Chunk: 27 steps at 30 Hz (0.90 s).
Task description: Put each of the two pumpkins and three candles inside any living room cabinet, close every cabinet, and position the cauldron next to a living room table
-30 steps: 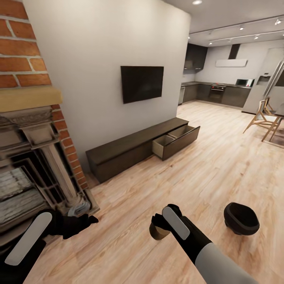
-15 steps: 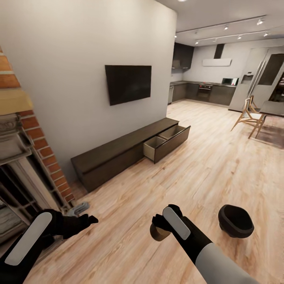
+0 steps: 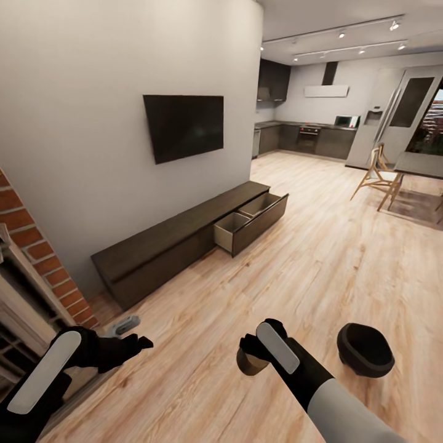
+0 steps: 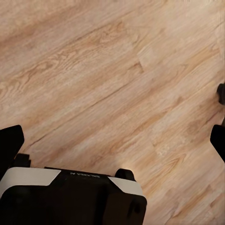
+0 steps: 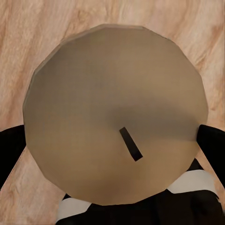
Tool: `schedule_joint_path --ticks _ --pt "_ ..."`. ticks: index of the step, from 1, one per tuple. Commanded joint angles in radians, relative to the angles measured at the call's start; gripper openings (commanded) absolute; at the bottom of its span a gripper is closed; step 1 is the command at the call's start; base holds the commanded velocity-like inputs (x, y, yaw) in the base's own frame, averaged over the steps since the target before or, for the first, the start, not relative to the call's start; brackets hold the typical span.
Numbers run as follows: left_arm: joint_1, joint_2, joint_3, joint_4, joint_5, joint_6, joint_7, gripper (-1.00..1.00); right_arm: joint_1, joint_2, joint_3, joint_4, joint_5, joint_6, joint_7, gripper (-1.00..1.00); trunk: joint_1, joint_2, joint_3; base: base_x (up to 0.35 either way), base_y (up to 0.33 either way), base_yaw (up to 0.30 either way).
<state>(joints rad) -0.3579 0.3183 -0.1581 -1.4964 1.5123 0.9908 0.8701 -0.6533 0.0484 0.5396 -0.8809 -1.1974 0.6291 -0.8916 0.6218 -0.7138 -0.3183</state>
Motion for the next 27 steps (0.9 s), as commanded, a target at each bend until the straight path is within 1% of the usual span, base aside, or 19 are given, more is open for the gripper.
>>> schedule_joint_path --ticks 1,2,5,7,9,15,27 --pt "-0.001 0.001 -0.001 -0.001 0.009 0.0 0.01 1.0 -0.001 -0.002 0.002 -0.001 -0.008 0.001 -0.004 -1.0 0.001 -0.001 -0.003 0.295 0.016 -0.002" --pt "-0.001 0.001 -0.001 -0.001 0.009 0.0 0.01 1.0 -0.001 -0.003 0.002 -0.001 -0.013 0.001 0.005 -1.0 0.001 -0.001 -0.005 0.299 0.043 -0.002" --pt "-0.001 0.001 -0.001 -0.001 0.009 0.0 0.01 1.0 -0.001 -0.015 0.004 -0.001 -0.052 0.001 0.081 -1.0 0.001 -0.001 -0.01 0.306 0.079 -0.001" --pt "-0.001 0.001 -0.001 -0.001 0.009 0.0 0.01 1.0 -0.001 -0.02 0.004 -0.001 -0.061 0.001 0.126 -1.0 0.001 -0.001 -0.012 0.31 0.092 0.0" --pt "-0.001 0.001 -0.001 -0.001 0.009 0.0 0.01 1.0 -0.001 -0.027 0.005 -0.001 -0.065 0.001 0.149 -1.0 0.001 -0.001 -0.013 0.313 0.096 0.0" --pt "-0.001 0.001 -0.001 -0.001 0.009 0.0 0.01 1.0 -0.001 -0.037 0.006 0.0 -0.069 0.001 0.163 -1.0 0.001 -0.001 -0.013 0.318 0.076 -0.035" --pt "-0.001 0.001 -0.001 -0.001 0.009 0.0 0.01 1.0 -0.001 -0.038 0.006 0.0 -0.07 0.001 0.166 -1.0 0.001 -0.001 -0.014 0.321 0.006 -0.255"
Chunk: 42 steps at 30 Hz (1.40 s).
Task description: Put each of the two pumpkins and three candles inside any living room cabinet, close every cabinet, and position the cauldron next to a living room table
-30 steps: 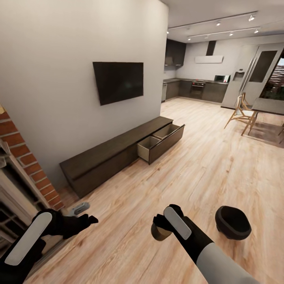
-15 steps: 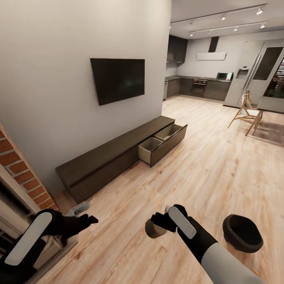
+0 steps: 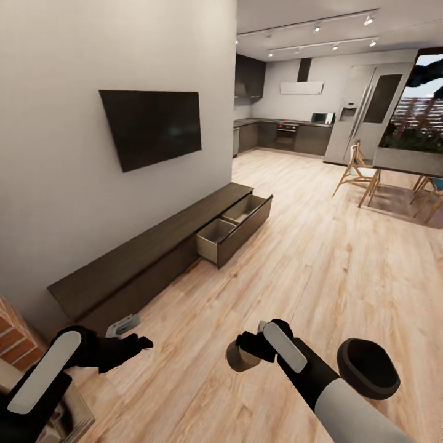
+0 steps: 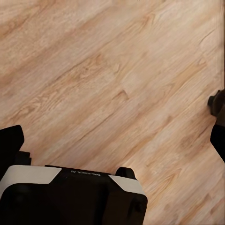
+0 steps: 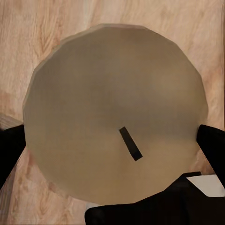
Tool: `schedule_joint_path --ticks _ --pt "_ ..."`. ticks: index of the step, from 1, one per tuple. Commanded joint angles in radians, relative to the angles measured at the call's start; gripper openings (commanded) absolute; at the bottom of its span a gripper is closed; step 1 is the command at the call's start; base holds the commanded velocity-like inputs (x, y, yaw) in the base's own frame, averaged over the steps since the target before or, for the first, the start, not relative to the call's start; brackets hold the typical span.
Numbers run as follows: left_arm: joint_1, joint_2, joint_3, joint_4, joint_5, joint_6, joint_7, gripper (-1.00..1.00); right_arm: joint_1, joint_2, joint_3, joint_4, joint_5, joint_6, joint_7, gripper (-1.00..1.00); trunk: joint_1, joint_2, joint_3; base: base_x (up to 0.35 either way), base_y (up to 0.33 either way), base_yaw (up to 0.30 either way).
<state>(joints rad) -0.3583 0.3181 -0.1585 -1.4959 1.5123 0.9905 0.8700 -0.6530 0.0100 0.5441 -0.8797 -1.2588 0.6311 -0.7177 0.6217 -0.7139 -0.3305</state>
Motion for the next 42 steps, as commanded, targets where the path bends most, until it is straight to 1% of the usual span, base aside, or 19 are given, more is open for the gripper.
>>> schedule_joint_path --ticks 1,13,25,32,42 --pt "-0.001 0.001 -0.001 -0.001 0.009 0.0 0.01 1.0 -0.001 0.0 0.002 -0.001 -0.008 -0.001 -0.008 -1.0 0.001 -0.001 -0.001 0.321 0.0 -0.278" --pt "-0.001 0.001 -0.001 -0.001 0.009 0.0 0.01 1.0 -0.001 -0.001 0.002 -0.001 -0.008 -0.001 -0.008 -1.0 0.001 -0.001 -0.001 0.325 0.017 -0.256" --pt "-0.001 0.001 -0.001 -0.001 0.009 0.0 0.01 1.0 -0.001 -0.001 0.002 -0.001 -0.008 -0.001 -0.006 -1.0 0.001 -0.001 -0.001 0.33 0.003 -0.018" --pt "-0.001 0.002 -0.001 -0.001 0.009 0.0 0.01 1.0 -0.001 -0.001 0.002 -0.001 -0.008 -0.001 -0.005 -1.0 0.001 -0.001 -0.004 0.33 0.0 -0.159" --pt "-0.001 0.001 -0.001 -0.002 0.009 0.0 0.01 1.0 -0.001 -0.001 0.002 0.0 -0.008 -0.001 -0.005 -1.0 0.001 -0.001 -0.005 0.33 0.0 -0.017"
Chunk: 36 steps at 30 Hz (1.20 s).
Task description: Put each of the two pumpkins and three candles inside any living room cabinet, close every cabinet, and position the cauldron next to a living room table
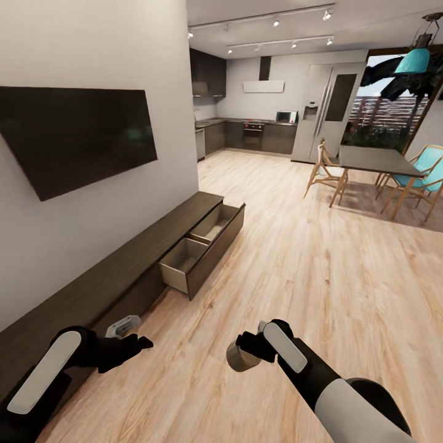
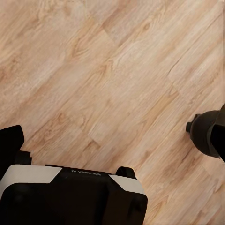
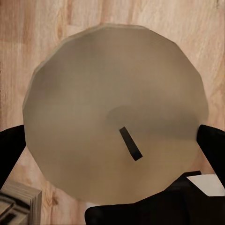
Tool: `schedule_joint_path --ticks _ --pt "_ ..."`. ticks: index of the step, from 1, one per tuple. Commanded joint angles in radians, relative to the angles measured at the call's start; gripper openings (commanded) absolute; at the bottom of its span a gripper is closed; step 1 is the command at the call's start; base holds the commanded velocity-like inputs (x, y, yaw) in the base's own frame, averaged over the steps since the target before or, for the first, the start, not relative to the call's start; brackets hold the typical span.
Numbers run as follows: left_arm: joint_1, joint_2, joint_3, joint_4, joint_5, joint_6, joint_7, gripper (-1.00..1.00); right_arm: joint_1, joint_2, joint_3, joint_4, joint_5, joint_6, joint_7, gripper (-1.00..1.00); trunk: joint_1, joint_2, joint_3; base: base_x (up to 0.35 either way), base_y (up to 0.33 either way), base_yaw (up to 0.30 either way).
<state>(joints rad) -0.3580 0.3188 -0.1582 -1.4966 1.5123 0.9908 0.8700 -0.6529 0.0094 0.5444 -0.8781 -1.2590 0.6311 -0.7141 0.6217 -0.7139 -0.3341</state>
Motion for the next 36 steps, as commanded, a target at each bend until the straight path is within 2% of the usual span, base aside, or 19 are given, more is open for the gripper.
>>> schedule_joint_path --ticks 1,14,23,30,36 --pt "-0.001 0.001 -0.001 -0.001 0.009 0.0 0.01 1.0 -0.002 0.0 0.002 -0.001 -0.008 -0.001 -0.008 -1.0 0.001 -0.001 -0.001 0.33 0.0 -0.034" --pt "-0.001 0.001 -0.001 -0.001 0.009 0.0 0.01 1.0 -0.001 0.0 0.002 -0.001 -0.008 -0.001 -0.007 -1.0 0.001 -0.001 -0.001 0.33 0.0 -0.064" --pt "-0.001 0.0 -0.001 -0.001 0.009 0.0 0.01 1.0 -0.001 0.0 0.002 -0.001 -0.008 -0.001 -0.007 -1.0 0.001 -0.001 -0.001 0.33 0.0 -0.238" --pt "-0.001 0.001 -0.001 -0.001 0.009 0.0 0.01 1.0 -0.001 0.0 0.002 -0.001 -0.008 -0.001 -0.007 -1.0 0.001 -0.001 -0.001 0.33 0.0 -0.069" --pt "-0.001 0.002 -0.001 -0.001 0.009 0.0 0.01 1.0 -0.001 0.0 0.002 -0.001 -0.008 -0.001 -0.007 -1.0 0.001 -0.001 -0.001 0.33 0.0 -0.229"
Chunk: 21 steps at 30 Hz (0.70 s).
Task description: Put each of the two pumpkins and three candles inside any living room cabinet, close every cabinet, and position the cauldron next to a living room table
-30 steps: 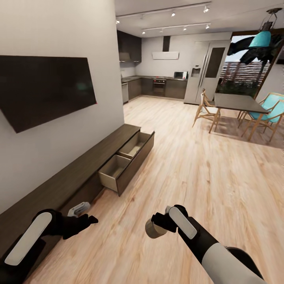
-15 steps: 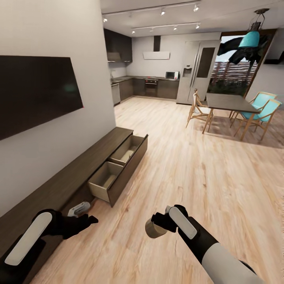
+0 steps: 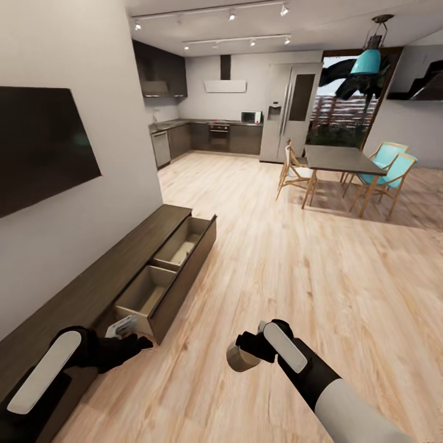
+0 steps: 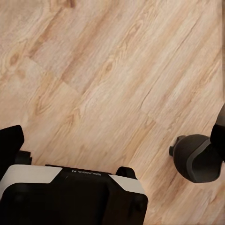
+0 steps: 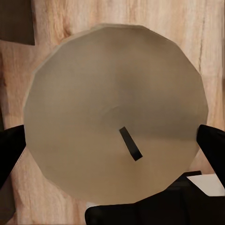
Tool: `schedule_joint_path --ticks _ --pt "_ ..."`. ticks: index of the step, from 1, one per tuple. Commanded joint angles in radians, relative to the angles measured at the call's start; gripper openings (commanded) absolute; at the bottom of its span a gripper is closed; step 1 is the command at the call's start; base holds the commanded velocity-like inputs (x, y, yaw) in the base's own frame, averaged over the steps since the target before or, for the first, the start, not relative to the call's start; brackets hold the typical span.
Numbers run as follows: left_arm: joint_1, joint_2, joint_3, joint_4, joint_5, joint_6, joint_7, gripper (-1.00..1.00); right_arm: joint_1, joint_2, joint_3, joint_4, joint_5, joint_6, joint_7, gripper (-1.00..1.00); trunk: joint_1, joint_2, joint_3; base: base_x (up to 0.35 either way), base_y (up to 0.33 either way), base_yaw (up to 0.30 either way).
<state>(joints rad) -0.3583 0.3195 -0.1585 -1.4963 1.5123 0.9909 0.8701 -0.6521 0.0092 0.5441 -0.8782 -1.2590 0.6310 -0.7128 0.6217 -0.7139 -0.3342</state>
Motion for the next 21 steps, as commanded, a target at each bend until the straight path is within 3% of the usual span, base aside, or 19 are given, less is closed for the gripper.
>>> schedule_joint_path --ticks 1,10,21 --pt "-0.001 0.001 -0.002 -0.001 0.009 0.0 0.01 1.0 -0.002 0.0 0.002 -0.001 -0.008 -0.001 -0.008 -1.0 0.001 -0.001 -0.001 0.33 0.0 -0.244" --pt "-0.001 0.001 -0.003 -0.001 0.009 0.0 0.01 1.0 -0.001 0.0 0.002 -0.001 -0.008 -0.001 -0.008 -1.0 0.001 -0.001 -0.002 0.33 0.0 -0.103" --pt "-0.001 0.001 -0.003 0.001 0.009 0.0 0.01 1.0 -0.002 0.0 0.002 -0.001 -0.009 -0.001 -0.008 -1.0 0.001 -0.001 -0.002 0.33 0.0 -0.009"
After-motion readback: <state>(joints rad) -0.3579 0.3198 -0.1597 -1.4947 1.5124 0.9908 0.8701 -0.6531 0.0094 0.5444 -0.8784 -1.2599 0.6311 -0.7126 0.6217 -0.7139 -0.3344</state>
